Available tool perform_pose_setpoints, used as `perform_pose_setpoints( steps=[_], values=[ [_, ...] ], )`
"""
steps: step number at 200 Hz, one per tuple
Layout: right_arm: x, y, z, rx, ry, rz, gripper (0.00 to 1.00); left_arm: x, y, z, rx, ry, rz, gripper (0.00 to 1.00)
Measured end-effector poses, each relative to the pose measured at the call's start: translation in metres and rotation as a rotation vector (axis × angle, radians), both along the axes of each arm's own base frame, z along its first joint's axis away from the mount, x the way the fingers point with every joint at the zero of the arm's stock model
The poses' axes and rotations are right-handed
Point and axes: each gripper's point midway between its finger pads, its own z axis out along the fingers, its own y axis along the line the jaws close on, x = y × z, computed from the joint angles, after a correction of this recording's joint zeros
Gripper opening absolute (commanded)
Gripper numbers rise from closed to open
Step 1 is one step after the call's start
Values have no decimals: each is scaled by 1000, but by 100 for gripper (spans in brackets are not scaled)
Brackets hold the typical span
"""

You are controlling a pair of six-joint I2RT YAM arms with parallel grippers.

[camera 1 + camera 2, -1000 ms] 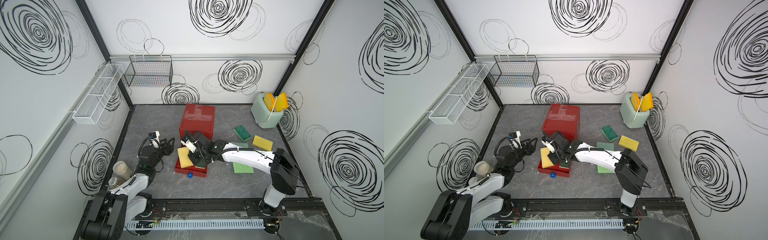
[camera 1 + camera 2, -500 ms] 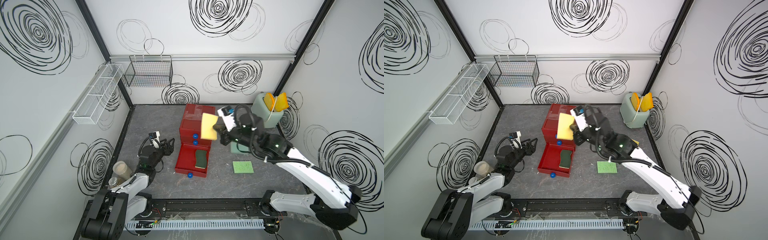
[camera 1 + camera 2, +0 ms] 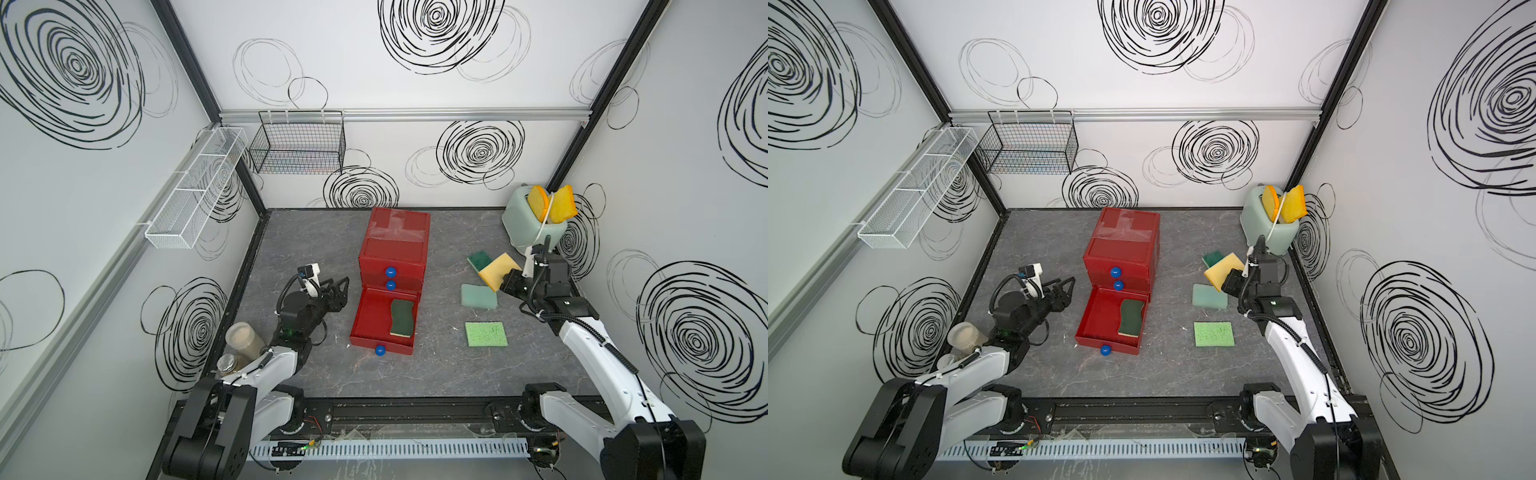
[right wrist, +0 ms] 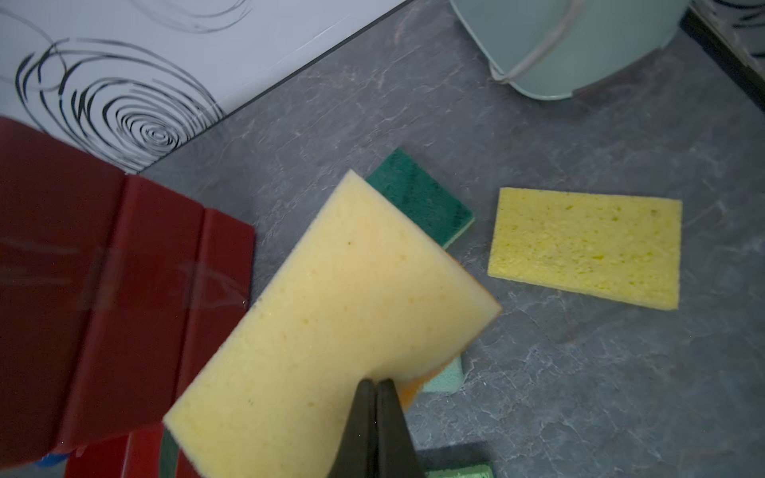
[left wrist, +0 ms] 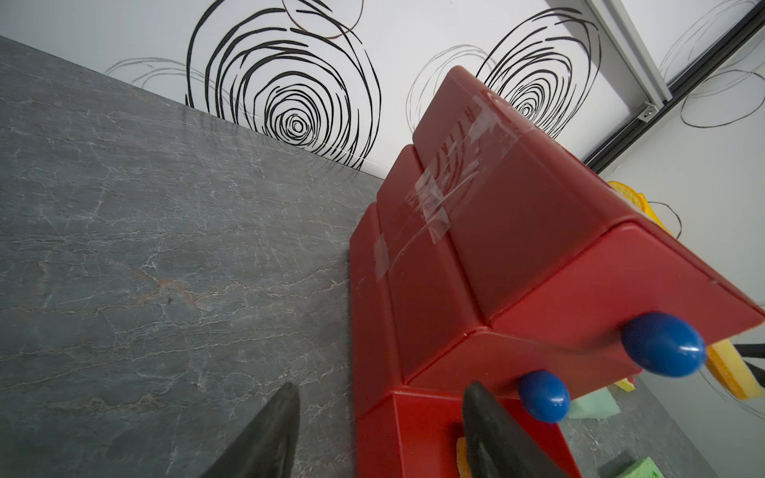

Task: Take the sponge out of the drawer
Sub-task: Place the sponge at the center of the board.

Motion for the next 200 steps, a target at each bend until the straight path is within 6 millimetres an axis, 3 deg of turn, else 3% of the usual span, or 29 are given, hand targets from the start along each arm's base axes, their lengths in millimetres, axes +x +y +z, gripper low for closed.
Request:
perform_pose_setpoints(
  steps=[34, 57, 86, 116, 129, 145, 172, 188, 200],
  values=[
    [-12, -55, -23, 73, -5, -230, 0, -1, 0, -2, 0, 3, -1, 66],
    [-26, -77, -55, 116, 48, -329, 0, -1, 0, -2, 0, 3, -1, 66],
    [-44, -92, -91, 152, 123, -399, 0, -1, 0, -2, 0, 4, -1, 66],
    [-48, -93, -110, 190, 163, -400, 15, -1, 0, -3, 1, 8, -1, 66],
    [-48, -90, -115, 198, 171, -385, 26, -1, 0, -4, 1, 10, -1, 66],
    [-48, -88, -117, 202, 171, -365, 36, -1, 0, -4, 2, 10, -2, 66],
    [-43, -85, -109, 159, 150, -319, 32, -1, 0, -5, 5, 11, -2, 66],
    [-33, -75, -89, 76, 113, -254, 32, -1, 0, -5, 6, 13, -2, 66],
    [-19, -59, -58, -19, 45, -177, 32, -1, 0, -6, 6, 15, -2, 66]
  ],
)
